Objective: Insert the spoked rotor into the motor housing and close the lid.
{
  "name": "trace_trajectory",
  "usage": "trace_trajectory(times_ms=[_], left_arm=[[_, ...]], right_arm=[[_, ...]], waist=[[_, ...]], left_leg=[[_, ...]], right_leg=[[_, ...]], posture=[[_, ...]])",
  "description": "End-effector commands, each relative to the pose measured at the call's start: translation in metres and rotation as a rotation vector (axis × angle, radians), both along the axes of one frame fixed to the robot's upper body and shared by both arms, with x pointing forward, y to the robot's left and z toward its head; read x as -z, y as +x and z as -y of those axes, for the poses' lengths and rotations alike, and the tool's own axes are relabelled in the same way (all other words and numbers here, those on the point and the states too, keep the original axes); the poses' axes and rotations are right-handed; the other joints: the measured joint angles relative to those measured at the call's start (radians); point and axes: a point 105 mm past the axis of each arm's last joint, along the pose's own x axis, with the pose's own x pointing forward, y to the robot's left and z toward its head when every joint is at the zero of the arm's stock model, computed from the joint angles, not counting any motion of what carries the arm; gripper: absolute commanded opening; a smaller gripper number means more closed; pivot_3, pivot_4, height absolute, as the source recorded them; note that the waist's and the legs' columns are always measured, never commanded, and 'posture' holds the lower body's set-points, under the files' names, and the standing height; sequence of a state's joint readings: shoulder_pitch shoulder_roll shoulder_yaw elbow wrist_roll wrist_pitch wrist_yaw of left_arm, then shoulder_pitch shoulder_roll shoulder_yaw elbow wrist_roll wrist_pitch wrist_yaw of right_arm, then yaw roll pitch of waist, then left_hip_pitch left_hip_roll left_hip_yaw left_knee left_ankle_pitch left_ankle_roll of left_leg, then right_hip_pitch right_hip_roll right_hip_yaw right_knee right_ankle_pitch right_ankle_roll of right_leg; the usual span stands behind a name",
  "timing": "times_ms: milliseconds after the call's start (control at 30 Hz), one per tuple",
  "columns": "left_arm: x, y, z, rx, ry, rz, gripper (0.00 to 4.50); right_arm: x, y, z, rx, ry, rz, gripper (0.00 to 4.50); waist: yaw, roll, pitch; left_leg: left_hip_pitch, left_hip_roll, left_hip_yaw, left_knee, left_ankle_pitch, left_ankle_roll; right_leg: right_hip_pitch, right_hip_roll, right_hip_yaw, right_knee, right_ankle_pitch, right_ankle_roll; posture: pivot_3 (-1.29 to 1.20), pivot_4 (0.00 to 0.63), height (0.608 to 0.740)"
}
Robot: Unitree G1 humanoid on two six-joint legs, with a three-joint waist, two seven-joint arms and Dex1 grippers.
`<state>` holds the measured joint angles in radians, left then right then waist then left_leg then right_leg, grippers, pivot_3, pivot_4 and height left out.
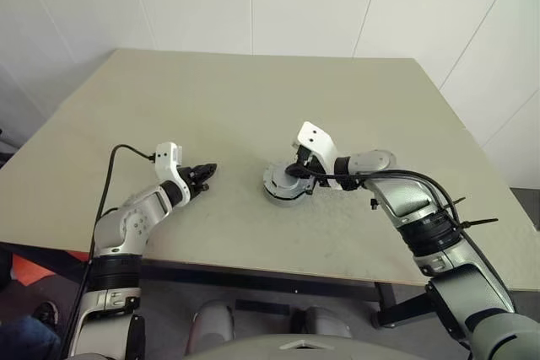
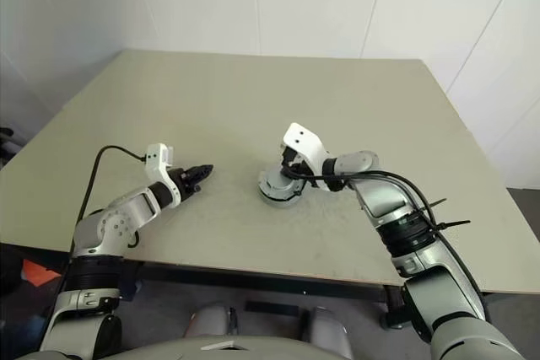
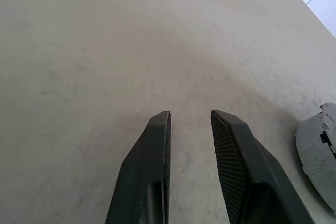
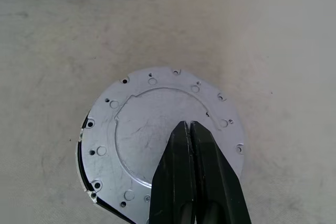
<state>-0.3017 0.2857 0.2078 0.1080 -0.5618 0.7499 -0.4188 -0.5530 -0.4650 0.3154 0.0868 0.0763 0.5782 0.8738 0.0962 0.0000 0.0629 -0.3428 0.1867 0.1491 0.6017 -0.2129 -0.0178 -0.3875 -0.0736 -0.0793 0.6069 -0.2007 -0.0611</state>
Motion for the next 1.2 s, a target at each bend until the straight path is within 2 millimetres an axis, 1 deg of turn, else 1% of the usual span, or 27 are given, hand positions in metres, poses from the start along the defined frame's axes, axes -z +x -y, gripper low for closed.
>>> trace_trajectory(times_ms=[33,100,233,300,333,400,500,600,667,700,767,800,900,967,1200], left_arm=[[-0.018,0.007,-0.005,-0.006,0.013,0.06,1.31],[-0.019,0.008,-0.006,-0.004,0.016,0.063,1.31],[-0.019,0.009,-0.005,0.004,0.022,0.064,1.31],[-0.02,0.01,-0.004,0.01,0.023,0.065,1.31],[-0.02,0.011,-0.003,0.013,0.023,0.065,1.31],[-0.021,0.012,-0.001,0.02,0.023,0.067,1.31],[-0.022,0.013,-0.001,0.027,0.026,0.069,1.31],[-0.023,0.014,-0.001,0.033,0.03,0.069,1.31],[-0.023,0.014,-0.002,0.035,0.034,0.07,1.31],[-0.024,0.014,-0.003,0.035,0.035,0.071,1.31],[-0.024,0.014,-0.004,0.036,0.039,0.072,1.31],[-0.025,0.014,-0.004,0.036,0.04,0.072,1.31],[-0.026,0.015,-0.004,0.037,0.043,0.074,1.31],[-0.026,0.015,-0.004,0.039,0.045,0.074,1.31],[-0.026,0.015,-0.004,0.042,0.049,0.072,1.31]], right_arm=[[0.01,0.004,0.007,0.062,0.044,0.018,0.01],[0.0,0.003,0.004,0.035,0.116,0.06,0.01],[-0.024,0.002,-0.003,0.007,0.274,-0.011,0.01],[-0.033,0.002,-0.004,-0.008,0.311,0.003,0.01],[-0.033,0.002,-0.004,-0.011,0.307,0.017,0.19],[-0.03,0.002,-0.004,-0.011,0.302,0.019,0.6],[-0.027,0.001,-0.005,-0.01,0.316,0.014,1.55],[-0.022,0.0,-0.005,-0.009,0.313,0.008,2.56],[-0.017,0.002,-0.004,0.01,0.294,0.011,3.29],[-0.014,0.002,-0.004,0.01,0.283,0.01,3.58],[-0.01,-0.001,-0.006,-0.001,0.268,0.004,4.31],[-0.008,-0.004,-0.008,-0.018,0.26,-0.008,4.45],[0.002,-0.011,-0.009,-0.048,0.222,-0.023,4.45],[0.009,-0.012,-0.008,-0.053,0.195,-0.019,4.45],[0.017,-0.01,-0.004,-0.056,0.163,0.007,4.45]], waist=[[0.0,0.0,0.0],[0.0,0.0,0.0],[-0.001,0.0,0.0],[-0.001,0.0,0.0],[0.0,0.0,0.0],[0.0,0.0,0.0],[0.0,0.0,0.0],[0.0,0.0,0.0],[0.0,0.0,0.0],[0.0,0.0,0.0],[0.0,0.0,0.0],[0.0,0.0,0.0],[0.0,0.0,0.0],[0.0,0.0,0.0],[0.0,0.0,0.0]], left_leg=[[0.001,0.0,0.0,0.0,0.0,0.0],[0.005,0.0,0.0,0.0,0.0,0.0],[0.005,0.0,0.0,0.0,0.0,0.0],[0.005,0.0,0.0,-0.001,0.0,0.0],[0.005,0.0,0.0,-0.001,0.0,0.0],[0.004,0.0,0.0,-0.002,0.0,0.0],[-0.001,0.0,0.0,-0.003,0.0,0.0],[-0.005,0.0,0.0,-0.003,0.0,0.0],[-0.005,0.0,0.0,-0.003,0.0,0.0],[-0.005,0.0,0.0,-0.003,0.0,0.0],[-0.005,0.0,0.0,-0.003,0.0,0.0],[-0.005,0.0,0.0,-0.003,0.0,0.0],[-0.005,0.0,0.0,-0.003,0.0,0.0],[-0.005,0.0,0.0,-0.003,0.0,0.0],[-0.005,0.0,0.0,-0.003,0.0,0.0]], right_leg=[[0.001,0.0,0.0,0.0,0.0,0.0],[0.002,0.0,0.0,-0.001,0.0,0.0],[0.001,0.0,0.0,-0.001,0.0,0.0],[0.001,0.0,0.0,-0.001,0.0,0.0],[0.001,0.0,0.0,-0.001,0.0,0.0],[0.0,0.0,0.0,-0.001,0.0,0.0],[-0.004,0.0,0.0,-0.001,0.0,0.0],[-0.006,0.0,0.0,-0.001,0.003,-0.005],[-0.007,0.0,0.0,-0.001,0.003,-0.005],[-0.008,0.0,0.0,-0.001,0.002,-0.004],[-0.008,0.0,0.0,-0.001,0.001,-0.003],[-0.008,0.0,0.0,-0.001,0.0,-0.001],[-0.008,0.0,0.0,-0.001,0.0,0.0],[-0.008,0.0,0.0,-0.001,0.0,0.0],[-0.007,0.0,0.0,-0.001,0.0,0.0]], posture=[[0.0,0.0,0.74],[0.0,0.0,0.74],[0.0,0.0,0.74],[0.0,0.0,0.74],[0.0,0.0,0.74],[0.0,0.0,0.74],[0.0,0.0,0.74],[0.0,0.0,0.74],[0.0,0.0,0.74],[0.0,0.0,0.74],[0.0,0.0,0.74],[0.0,0.0,0.74],[0.0,0.0,0.74],[0.0,0.0,0.74],[0.0,0.0,0.74]])
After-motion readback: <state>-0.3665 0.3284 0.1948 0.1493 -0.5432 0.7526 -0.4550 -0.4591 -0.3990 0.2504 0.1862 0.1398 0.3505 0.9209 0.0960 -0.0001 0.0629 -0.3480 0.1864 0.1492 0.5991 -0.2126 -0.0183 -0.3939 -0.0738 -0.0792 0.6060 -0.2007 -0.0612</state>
